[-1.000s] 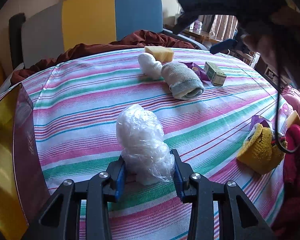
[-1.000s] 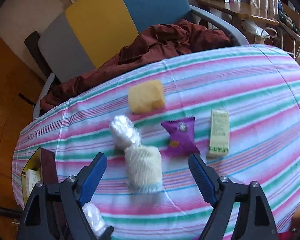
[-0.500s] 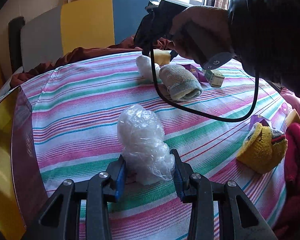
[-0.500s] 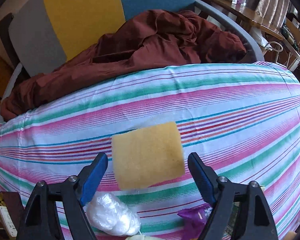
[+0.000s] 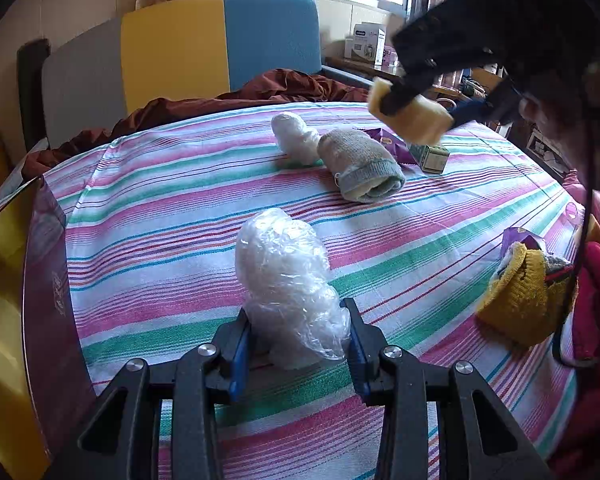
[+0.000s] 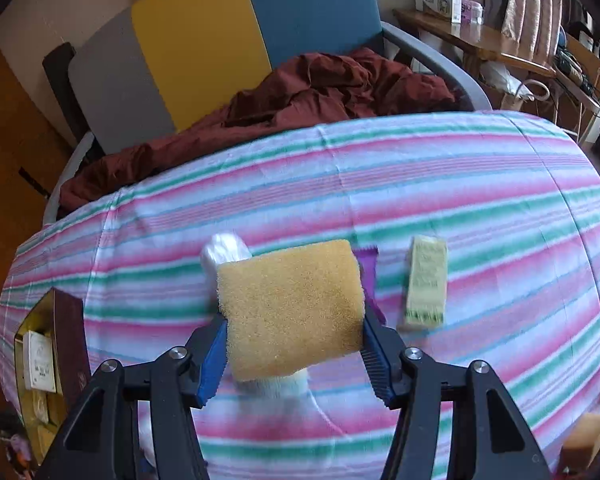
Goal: Organize objects
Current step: 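Grasp the clear plastic bag with the left tool while the right tool grasps the yellow sponge, then carry the clear plastic bag into the gold tray and open the left tool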
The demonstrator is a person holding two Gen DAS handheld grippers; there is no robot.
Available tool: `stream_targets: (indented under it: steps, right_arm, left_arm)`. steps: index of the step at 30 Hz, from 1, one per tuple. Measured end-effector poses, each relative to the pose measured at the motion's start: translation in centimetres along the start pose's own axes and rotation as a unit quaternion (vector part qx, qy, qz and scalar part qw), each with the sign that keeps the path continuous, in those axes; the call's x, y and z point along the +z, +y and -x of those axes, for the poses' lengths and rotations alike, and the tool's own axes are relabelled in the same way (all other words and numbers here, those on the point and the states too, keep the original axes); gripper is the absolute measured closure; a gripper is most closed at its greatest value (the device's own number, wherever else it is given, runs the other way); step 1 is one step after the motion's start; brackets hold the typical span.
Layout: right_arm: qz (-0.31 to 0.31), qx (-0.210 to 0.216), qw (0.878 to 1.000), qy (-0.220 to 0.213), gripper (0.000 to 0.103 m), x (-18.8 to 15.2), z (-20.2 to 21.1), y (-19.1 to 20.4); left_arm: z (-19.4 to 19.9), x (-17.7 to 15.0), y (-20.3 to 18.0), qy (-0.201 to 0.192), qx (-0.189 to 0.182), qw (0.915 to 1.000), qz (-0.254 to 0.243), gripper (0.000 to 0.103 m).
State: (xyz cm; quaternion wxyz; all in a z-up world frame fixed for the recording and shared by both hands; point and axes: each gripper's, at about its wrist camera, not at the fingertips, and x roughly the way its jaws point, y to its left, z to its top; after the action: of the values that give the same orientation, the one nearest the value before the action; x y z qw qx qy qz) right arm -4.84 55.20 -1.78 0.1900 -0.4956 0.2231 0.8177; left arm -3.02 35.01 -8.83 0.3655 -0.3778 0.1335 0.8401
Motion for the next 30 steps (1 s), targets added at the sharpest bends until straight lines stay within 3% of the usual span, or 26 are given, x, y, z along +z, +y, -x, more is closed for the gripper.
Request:
stream_targets:
  steps: [6, 24, 30]
  right_arm:
    - [-0.023, -0.003, 0.998, 0.05, 0.044, -5.0, -2.0, -1.8]
    - [-0.012, -0.021, 0.999, 0.044, 0.044, -5.1, -2.9, -1.9]
    - [-0.012, -0.02, 0.999, 0.043, 0.044, -5.1, -2.8, -2.0]
  left_arm:
    - [-0.1, 0.0, 0.1, 0.001, 0.005, 1.0, -0.003, 0.062]
    - [-0.2, 0.4, -0.9, 0.021, 0.029, 0.999, -0.028, 0.062]
    - [2.2, 0.6, -0.6, 0.025, 0.022, 0.9994, -0.01, 0.064]
